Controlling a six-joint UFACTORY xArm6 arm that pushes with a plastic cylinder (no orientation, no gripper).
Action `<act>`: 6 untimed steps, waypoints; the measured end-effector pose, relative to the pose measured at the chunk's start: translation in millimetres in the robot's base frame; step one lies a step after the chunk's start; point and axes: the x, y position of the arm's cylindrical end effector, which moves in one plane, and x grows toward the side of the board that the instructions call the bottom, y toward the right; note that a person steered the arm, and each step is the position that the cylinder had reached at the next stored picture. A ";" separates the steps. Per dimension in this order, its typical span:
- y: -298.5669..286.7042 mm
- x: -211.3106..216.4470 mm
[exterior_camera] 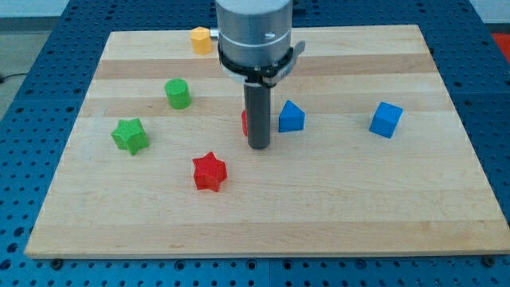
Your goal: Move the red circle diagonally to the green circle
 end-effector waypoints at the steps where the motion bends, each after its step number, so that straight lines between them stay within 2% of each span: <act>1: 17.7 -19.7; 2: 38.3 -54.6; 3: -15.6 -54.8; 4: -42.4 -40.5; 6: -46.5 -35.0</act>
